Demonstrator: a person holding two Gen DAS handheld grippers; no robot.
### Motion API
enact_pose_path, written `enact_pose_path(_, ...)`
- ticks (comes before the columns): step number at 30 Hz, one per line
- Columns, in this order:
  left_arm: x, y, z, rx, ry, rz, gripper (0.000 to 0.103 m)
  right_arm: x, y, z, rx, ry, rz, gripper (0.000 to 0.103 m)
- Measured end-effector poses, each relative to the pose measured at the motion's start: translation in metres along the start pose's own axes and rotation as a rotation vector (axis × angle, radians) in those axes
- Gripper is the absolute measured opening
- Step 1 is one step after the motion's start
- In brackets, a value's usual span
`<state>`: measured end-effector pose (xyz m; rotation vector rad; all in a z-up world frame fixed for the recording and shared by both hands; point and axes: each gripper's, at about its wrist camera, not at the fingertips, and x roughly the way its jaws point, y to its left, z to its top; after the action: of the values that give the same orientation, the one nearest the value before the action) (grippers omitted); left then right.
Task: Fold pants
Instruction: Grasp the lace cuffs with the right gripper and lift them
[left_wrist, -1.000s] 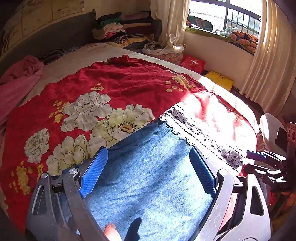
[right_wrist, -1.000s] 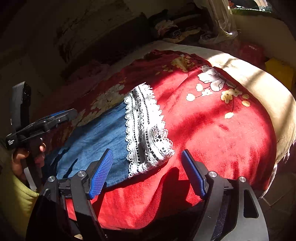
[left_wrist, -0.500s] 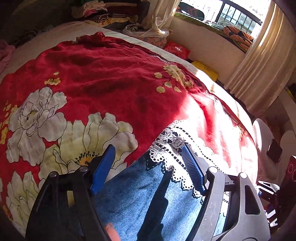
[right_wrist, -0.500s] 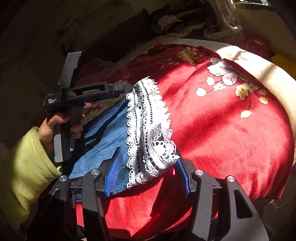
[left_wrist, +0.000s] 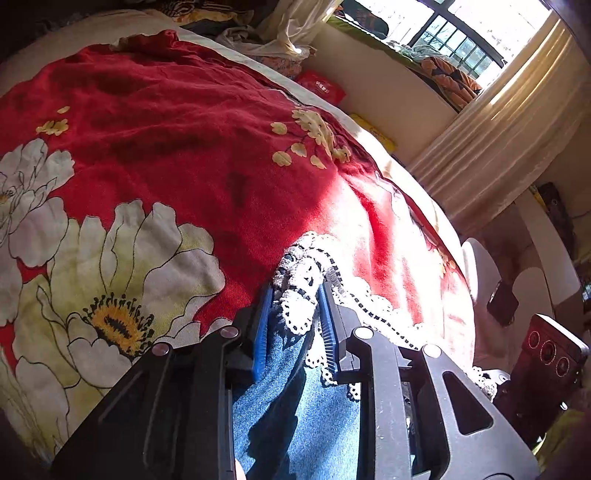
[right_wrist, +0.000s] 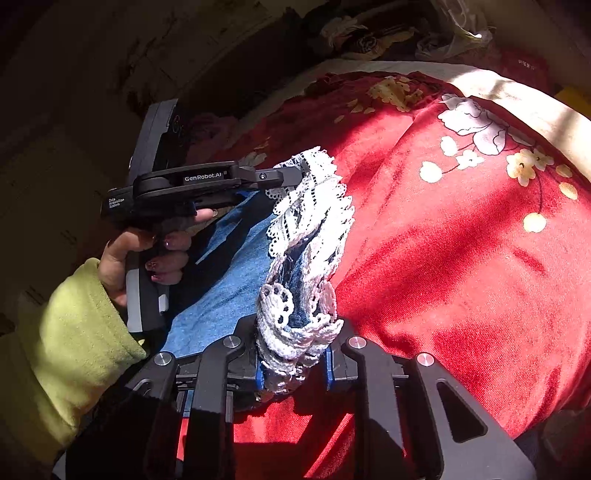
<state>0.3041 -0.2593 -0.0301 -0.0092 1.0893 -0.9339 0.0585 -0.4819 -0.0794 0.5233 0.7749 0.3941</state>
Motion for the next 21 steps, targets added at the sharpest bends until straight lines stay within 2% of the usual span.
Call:
enact_pose_path(5,-0.037,0.0,-0.006,-0.011,-0.084,-0.044,0.015,-0.013,0.043,0.009,-0.095,-0.043,0.052,0.019)
enact_pose_path(11,-0.106,0.02,-0.025,-0.065,-0.219,-0.082,0.015,-0.012,0.114,0.012,-0.25,-0.036,0.141,0.019)
enact_pose_path(17,-0.162,0.062,-0.069,-0.179,-0.311,-0.093,0.01,0.026,0.177,-0.01,-0.394,0.054,0.191,0.019)
enact_pose_path(19,-0.172,0.077,-0.089,-0.228,-0.326,-0.1,0.01,0.046,0.191,-0.025,-0.438,0.105,0.183,0.019)
enact_pose_path(21,-0.179,0.088,-0.106,-0.267,-0.327,-0.068,0.01,0.069,0.2,-0.041,-0.472,0.164,0.149,0.019)
